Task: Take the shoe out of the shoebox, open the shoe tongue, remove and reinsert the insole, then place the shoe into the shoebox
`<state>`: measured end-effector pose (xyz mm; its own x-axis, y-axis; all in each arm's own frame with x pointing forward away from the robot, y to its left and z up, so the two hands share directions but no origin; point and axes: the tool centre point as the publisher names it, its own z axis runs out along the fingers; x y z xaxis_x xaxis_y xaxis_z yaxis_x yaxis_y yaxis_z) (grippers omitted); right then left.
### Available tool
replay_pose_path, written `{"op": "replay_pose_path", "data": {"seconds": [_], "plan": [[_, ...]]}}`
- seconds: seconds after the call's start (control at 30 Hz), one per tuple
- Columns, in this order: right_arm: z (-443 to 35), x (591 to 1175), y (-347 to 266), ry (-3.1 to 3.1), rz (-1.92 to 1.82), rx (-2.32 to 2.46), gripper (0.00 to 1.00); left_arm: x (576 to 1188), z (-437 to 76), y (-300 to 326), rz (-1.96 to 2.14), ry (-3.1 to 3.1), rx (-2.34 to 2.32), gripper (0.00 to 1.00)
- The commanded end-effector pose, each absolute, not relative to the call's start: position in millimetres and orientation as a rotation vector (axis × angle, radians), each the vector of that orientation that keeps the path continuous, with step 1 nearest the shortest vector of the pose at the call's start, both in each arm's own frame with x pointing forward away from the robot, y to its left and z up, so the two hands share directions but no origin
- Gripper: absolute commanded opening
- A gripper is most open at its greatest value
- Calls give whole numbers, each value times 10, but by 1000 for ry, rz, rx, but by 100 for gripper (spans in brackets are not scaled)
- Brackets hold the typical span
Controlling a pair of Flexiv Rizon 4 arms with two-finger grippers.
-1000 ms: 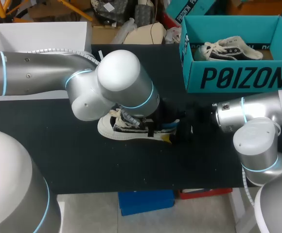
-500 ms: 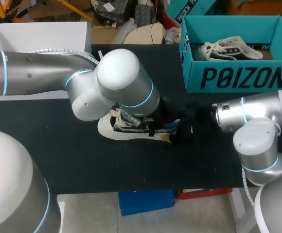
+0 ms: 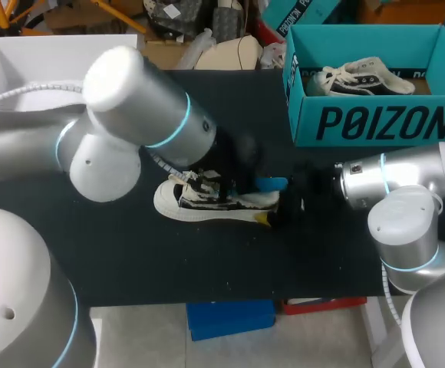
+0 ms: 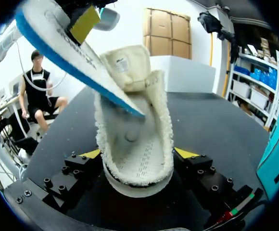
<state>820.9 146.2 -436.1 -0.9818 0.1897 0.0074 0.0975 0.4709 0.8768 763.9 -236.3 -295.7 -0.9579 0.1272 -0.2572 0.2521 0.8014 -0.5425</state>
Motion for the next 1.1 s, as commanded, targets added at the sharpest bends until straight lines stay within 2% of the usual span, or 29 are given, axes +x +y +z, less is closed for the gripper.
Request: {"op": "replay_pose_path", "data": {"seconds": [0.03,0.53,1.1], "plan": [[-4376,8213,1486,2618,1545,259,0,7409,-2297,-2035,-1189,2730,309,0],[-4376,8213,1486,2618,1545,259,0,6998,-1089,-1922,-1859,2654,220,0],[-4376,8213,1486,2618,1545,259,0,6998,-1089,-1922,-1859,2654,220,0]]}}
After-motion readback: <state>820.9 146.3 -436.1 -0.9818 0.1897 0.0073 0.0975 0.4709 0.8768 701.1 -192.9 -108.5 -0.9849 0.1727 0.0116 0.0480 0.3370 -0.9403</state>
